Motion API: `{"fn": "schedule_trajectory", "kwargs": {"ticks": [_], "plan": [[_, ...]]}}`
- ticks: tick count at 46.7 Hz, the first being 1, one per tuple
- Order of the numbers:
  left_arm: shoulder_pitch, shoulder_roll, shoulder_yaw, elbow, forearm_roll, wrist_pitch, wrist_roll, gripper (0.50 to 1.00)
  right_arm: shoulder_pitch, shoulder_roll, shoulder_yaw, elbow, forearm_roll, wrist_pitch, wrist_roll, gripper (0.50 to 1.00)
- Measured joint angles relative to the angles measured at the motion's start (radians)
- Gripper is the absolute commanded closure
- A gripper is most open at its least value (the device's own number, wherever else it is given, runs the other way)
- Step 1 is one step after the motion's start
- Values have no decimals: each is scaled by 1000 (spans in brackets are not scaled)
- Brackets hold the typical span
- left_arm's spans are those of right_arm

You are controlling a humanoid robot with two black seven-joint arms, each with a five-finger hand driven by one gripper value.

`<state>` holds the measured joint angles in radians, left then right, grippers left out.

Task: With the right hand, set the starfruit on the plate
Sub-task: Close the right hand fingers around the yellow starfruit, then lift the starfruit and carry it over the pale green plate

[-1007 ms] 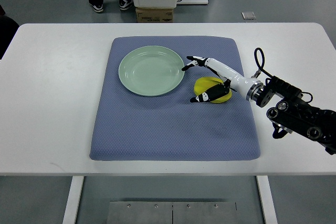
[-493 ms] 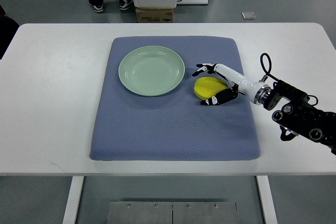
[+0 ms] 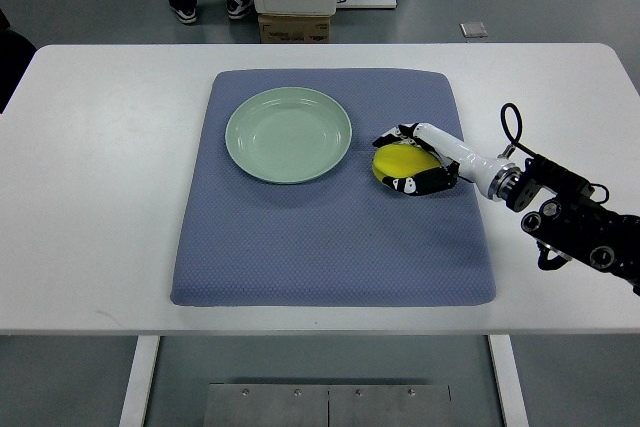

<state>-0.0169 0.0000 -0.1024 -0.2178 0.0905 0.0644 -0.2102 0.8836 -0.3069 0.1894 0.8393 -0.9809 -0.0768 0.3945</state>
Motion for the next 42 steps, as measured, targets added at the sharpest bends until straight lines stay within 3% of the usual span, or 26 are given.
{"fn": "schedule_trajectory", "kwargs": {"ticks": [26, 42], "plan": [[0, 0, 0, 0, 0, 0, 0, 500, 72, 9, 67, 2, 44, 3, -27, 1000], [0, 0, 1, 0, 0, 0, 0, 500, 153, 126, 67, -9, 77, 1, -91, 1000]]}}
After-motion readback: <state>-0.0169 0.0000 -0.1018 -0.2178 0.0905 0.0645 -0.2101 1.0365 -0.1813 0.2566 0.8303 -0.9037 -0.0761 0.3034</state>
